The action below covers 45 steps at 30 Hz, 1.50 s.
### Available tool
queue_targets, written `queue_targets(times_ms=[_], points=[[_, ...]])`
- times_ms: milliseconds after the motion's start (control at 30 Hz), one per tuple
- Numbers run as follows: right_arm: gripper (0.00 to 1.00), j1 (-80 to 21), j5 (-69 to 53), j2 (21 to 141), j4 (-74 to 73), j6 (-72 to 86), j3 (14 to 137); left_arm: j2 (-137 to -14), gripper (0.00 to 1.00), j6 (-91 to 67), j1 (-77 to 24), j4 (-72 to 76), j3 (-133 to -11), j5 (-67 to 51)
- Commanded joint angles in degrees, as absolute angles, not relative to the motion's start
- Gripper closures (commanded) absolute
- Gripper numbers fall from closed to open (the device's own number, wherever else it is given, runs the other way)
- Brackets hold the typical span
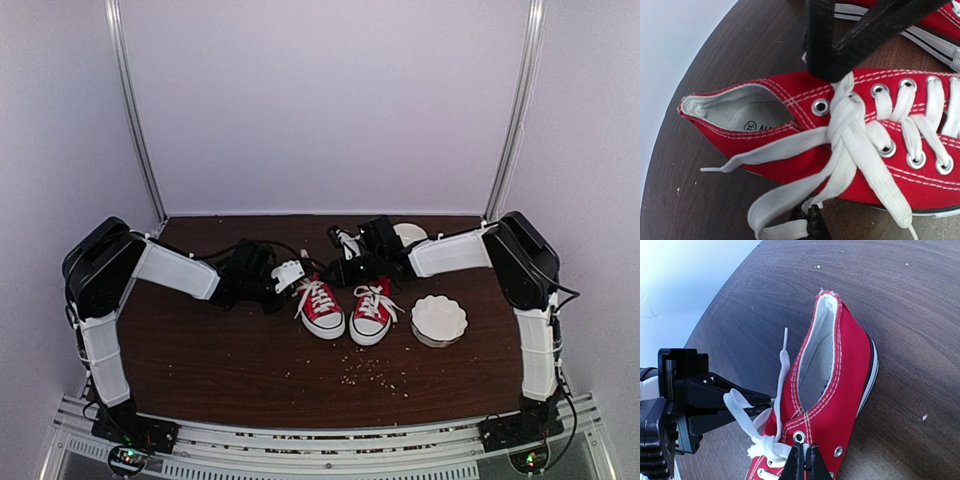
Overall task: Tie the shoes
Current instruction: Pull the loops with the shoelace from the shoe.
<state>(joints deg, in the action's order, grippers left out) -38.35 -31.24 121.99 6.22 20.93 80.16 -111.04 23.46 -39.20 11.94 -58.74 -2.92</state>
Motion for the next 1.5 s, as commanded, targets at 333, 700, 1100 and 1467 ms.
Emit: queue_targets(times_ms=[333, 700, 1100, 1467], points=[[1.0, -37.4, -29.2, 116.2, 7.8, 20.3, 74.0, -110.5, 1.0, 16.6, -37.8, 9.9, -58.3, 2.2], [1.0, -36.5, -27.5, 113.9, 8.0, 20.0, 69.8, -110.7, 1.0, 13.9, -35.3, 7.2, -57.9, 3.0], [1.0, -35.2, -26.6, 115.0, 6.7, 20.0, 69.3, -110.4, 1.0, 13.6, -34.9, 5.8, -57.3, 4.0], [1.0, -35.0, -25.7, 115.0, 5.3, 19.2, 69.1, -110.0, 1.0, 13.5, -34.5, 5.2, -57.1, 3.3]])
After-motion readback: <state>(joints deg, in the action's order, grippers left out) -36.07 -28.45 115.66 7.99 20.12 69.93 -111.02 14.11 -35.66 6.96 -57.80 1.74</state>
